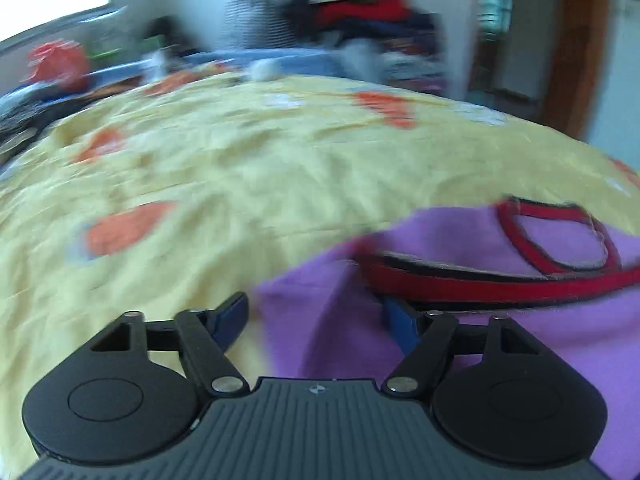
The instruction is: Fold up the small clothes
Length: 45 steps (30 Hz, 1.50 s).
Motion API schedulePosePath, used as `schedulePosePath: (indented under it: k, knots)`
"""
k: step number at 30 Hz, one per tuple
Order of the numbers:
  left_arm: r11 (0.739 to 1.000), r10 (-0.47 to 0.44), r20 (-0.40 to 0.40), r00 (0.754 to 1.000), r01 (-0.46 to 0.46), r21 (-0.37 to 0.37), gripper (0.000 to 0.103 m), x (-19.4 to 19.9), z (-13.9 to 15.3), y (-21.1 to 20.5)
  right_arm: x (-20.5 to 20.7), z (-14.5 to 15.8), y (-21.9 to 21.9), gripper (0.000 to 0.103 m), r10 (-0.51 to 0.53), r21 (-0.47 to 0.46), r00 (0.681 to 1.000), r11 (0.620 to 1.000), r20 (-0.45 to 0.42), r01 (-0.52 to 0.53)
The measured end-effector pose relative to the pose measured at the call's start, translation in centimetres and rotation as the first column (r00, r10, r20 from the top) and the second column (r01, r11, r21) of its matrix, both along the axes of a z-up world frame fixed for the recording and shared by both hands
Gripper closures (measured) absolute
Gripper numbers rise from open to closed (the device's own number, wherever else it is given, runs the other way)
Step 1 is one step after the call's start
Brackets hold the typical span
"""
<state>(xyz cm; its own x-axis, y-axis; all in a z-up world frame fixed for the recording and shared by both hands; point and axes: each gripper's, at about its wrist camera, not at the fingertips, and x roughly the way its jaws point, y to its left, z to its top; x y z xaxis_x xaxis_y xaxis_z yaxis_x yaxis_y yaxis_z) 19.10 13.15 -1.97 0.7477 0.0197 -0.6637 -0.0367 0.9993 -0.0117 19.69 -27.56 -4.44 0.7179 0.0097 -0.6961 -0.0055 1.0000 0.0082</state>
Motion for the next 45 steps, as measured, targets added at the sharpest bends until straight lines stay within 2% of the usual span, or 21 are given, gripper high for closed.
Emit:
schedulePosePath:
  k: [3, 5, 8, 10, 12, 14, 16, 17, 18, 21, 23, 25, 27, 29, 31, 34, 37, 39, 41, 43, 45]
  knots:
    - [0.976, -0.130, 0.053, 0.990, 0.138, -0.171, 0.026, -3.1, 2.1, -0.2, -3.2, 2.2, 1.0, 0.000, 0.051, 0.088, 0.996, 0.994, 0.076, -0.058]
    - [0.967, -0.201, 0.095, 0.975, 0.213, -0.142, 0.022, -4.9, 3.0, -2.4, -5.3, 2.8, 2.8, 0.000, 0.117, 0.106, 0.988, 0.986, 0.097, -0.127]
    - [0.920, -0.355, 0.104, 0.929, 0.367, -0.136, 0.021, -5.2, 3.1, -6.7, -7.9, 2.8, 6.2, 0.000, 0.186, 0.092, 0.978, 0.977, 0.093, -0.194]
    - [0.876, -0.449, 0.086, 0.889, 0.457, -0.154, 0.021, -4.5, 2.7, -9.6, -10.0, 2.6, 8.1, 0.000, 0.211, 0.097, 0.974, 0.971, 0.084, -0.218]
    - [0.821, -0.517, 0.048, 0.855, 0.511, -0.255, 0.027, -3.0, 1.7, -11.8, -12.2, 2.1, 9.9, 0.000, 0.232, 0.086, 0.969, 0.967, 0.084, -0.239]
    - [0.791, -0.542, -0.001, 0.840, 0.510, -0.339, 0.037, -0.7, 0.4, -13.2, -13.5, 1.5, 11.9, 0.000, 0.260, 0.058, 0.963, 0.963, 0.070, -0.265]
    - [0.760, -0.566, -0.067, 0.821, 0.489, -0.429, 0.038, 1.5, -1.1, -14.1, -14.1, 0.2, 13.7, 0.000, 0.265, 0.003, 0.964, 0.964, 0.010, -0.265]
    - [0.772, -0.555, -0.062, 0.830, 0.486, -0.411, 0.038, 2.0, -1.1, -14.5, -14.0, -0.8, 14.2, 0.000, 0.253, -0.019, 0.967, 0.967, -0.036, -0.254]
    - [0.792, -0.531, -0.074, 0.844, 0.463, -0.398, 0.039, 2.5, -1.0, -14.7, -14.7, -1.1, 14.0, 0.000, 0.232, 0.005, 0.973, 0.973, -0.012, -0.232]
    - [0.855, -0.440, -0.101, 0.893, 0.381, -0.352, 0.060, 4.1, -0.9, -14.8, -16.3, -1.3, 14.1, 0.000, 0.204, 0.007, 0.979, 0.979, -0.008, -0.204]
    - [0.894, -0.422, -0.077, 0.903, 0.400, -0.202, 0.063, 4.3, -1.0, -16.3, -17.0, -1.3, 14.1, 0.000, 0.197, 0.011, 0.980, 0.980, -0.010, -0.197]
    - [0.905, -0.422, -0.049, 0.905, 0.418, -0.085, 0.063, 3.9, -1.1, -17.8, -18.1, -1.3, 14.1, 0.000, 0.198, 0.006, 0.980, 0.980, 0.000, -0.198]
    - [0.920, -0.391, -0.040, 0.920, 0.388, -0.061, 0.056, 3.9, -0.5, -17.8, -18.6, -1.1, 13.8, 0.000, 0.209, 0.015, 0.978, 0.978, -0.013, -0.209]
    - [0.946, -0.307, 0.016, 0.952, 0.307, -0.101, 0.034, 2.8, 1.2, -15.8, -18.2, 0.0, 13.0, 0.000, 0.232, 0.042, 0.972, 0.972, -0.046, -0.230]
    - [0.939, -0.296, 0.085, 0.951, 0.306, -0.160, 0.024, 0.5, 3.2, -13.1, -17.8, 1.8, 11.2, 0.000, 0.169, 0.040, 0.985, 0.985, 0.025, -0.170]
    - [0.941, -0.290, 0.089, 0.953, 0.301, -0.157, 0.019, -3.3, 4.3, -10.3, -14.6, 3.5, 8.5, 0.000, 0.053, 0.008, 0.996, 0.999, 0.078, -0.054]
    - [0.961, -0.260, 0.049, 0.964, 0.264, -0.078, 0.018, -5.5, 3.1, -8.5, -9.4, 2.7, 6.9, 0.000, 0.015, 0.061, 1.000, 0.998, 0.016, -0.016]
    - [0.983, -0.179, -0.003, 0.984, 0.179, -0.032, 0.018, -5.7, 1.5, -6.7, -6.3, 1.4, 6.0, 0.000, -0.004, 0.075, 0.999, 0.997, -0.053, 0.008]
    - [0.994, -0.106, -0.062, 0.992, 0.105, -0.017, 0.015, -5.2, -0.6, -4.6, -5.5, 0.4, 6.0, 0.000, 0.001, -0.010, 0.999, 1.000, -0.044, -0.002]
    - [0.996, -0.087, -0.017, 0.996, 0.088, 0.029, 0.011, -5.7, -1.1, -3.3, -5.2, -0.1, 5.6, 0.000, 0.006, -0.059, 0.999, 0.998, -0.032, -0.008]
    - [0.999, -0.030, -0.056, 0.998, 0.028, -0.028, 0.011, -6.1, -0.3, -2.0, -4.7, 0.0, 4.0, 0.000, -0.045, 0.015, 0.997, 0.999, -0.058, 0.046]
